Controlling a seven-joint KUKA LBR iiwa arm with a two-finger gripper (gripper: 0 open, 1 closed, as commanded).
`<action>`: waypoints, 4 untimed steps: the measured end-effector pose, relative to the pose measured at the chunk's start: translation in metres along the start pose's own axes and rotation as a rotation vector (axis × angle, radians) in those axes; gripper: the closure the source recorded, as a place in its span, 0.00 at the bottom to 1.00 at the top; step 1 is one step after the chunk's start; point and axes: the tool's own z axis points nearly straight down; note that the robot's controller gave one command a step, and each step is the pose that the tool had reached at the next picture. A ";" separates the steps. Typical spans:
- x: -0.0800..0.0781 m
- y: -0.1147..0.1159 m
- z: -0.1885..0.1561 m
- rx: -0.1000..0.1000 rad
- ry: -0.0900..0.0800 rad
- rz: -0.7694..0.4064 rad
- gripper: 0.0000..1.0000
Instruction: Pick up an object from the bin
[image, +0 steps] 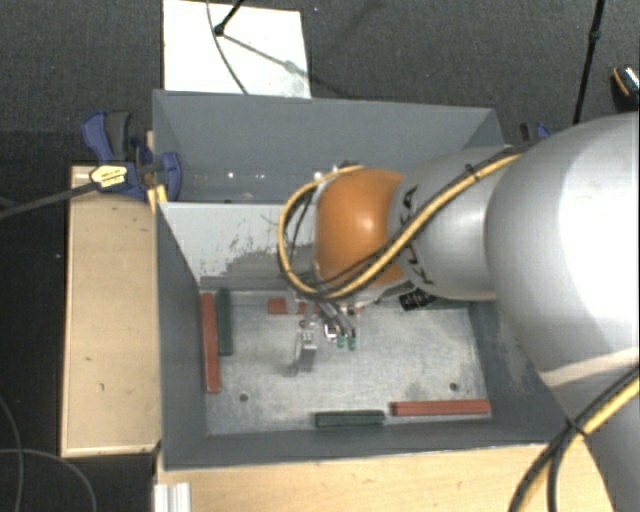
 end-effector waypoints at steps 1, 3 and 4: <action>-0.003 -0.056 0.000 0.005 0.004 0.061 0.00; -0.022 -0.034 -0.002 0.001 -0.003 0.147 1.00; 0.007 -0.038 -0.128 0.000 -0.005 0.136 1.00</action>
Offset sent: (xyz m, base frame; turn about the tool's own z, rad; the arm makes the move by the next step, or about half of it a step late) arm 0.0005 -0.0530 -0.0009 0.0551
